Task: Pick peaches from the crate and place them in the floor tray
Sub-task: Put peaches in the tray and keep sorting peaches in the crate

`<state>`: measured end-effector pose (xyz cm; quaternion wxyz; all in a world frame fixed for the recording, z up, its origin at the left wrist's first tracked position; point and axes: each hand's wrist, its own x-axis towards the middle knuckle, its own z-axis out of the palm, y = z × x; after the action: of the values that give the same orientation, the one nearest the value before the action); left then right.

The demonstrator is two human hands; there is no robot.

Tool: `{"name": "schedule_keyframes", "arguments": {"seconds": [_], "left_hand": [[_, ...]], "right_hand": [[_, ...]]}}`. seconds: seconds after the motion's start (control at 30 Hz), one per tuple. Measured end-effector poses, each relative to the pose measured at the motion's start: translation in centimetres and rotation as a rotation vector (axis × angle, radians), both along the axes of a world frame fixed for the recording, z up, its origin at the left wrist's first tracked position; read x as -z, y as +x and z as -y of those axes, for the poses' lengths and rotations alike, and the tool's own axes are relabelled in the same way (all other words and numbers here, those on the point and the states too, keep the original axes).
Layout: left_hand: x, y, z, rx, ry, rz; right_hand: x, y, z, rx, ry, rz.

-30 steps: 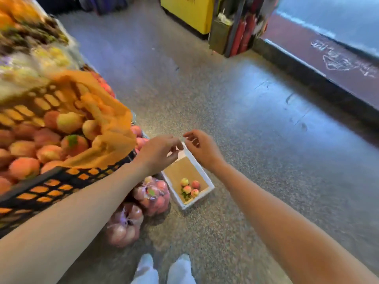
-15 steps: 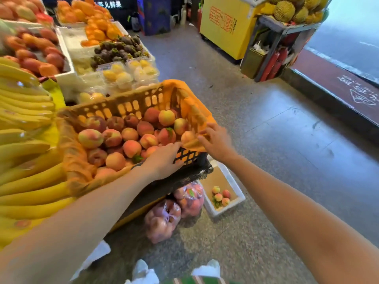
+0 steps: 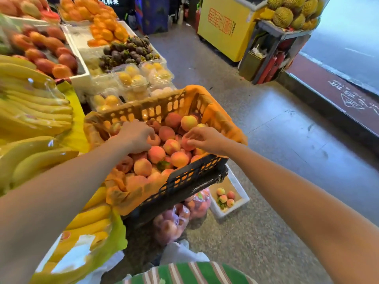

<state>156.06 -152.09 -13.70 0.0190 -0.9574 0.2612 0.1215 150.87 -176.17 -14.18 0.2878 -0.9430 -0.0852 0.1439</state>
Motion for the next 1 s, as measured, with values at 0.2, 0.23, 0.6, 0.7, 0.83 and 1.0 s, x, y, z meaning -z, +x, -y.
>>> {"name": "schedule_keyframes", "arguments": {"seconds": [0.2,0.23,0.6,0.7,0.83,1.0], "left_hand": [[1.4,0.0,-4.0,-0.216,0.179,0.078],[1.5,0.0,-4.6,-0.236,0.188,0.082],[2.8,2.1,-7.6,-0.135,0.196,0.048],[2.6,3.2,-8.0,-0.07,0.168,0.027],[2.4,4.9,-8.9,-0.034,0.068,-0.043],[1.6,6.1,-9.0,-0.126,-0.439,-0.419]], "right_hand": [[2.1,2.8,-5.3,-0.222,0.001,-0.17],[2.4,3.1,-6.2,-0.256,-0.015,-0.187],[7.4,4.4,-13.6,-0.363,-0.276,-0.302],[7.9,4.4,-14.1,-0.331,-0.295,-0.218],[7.0,4.8,-13.6,-0.289,-0.179,-0.273],[4.8,5.3,-10.7,-0.067,0.092,-0.378]]}}
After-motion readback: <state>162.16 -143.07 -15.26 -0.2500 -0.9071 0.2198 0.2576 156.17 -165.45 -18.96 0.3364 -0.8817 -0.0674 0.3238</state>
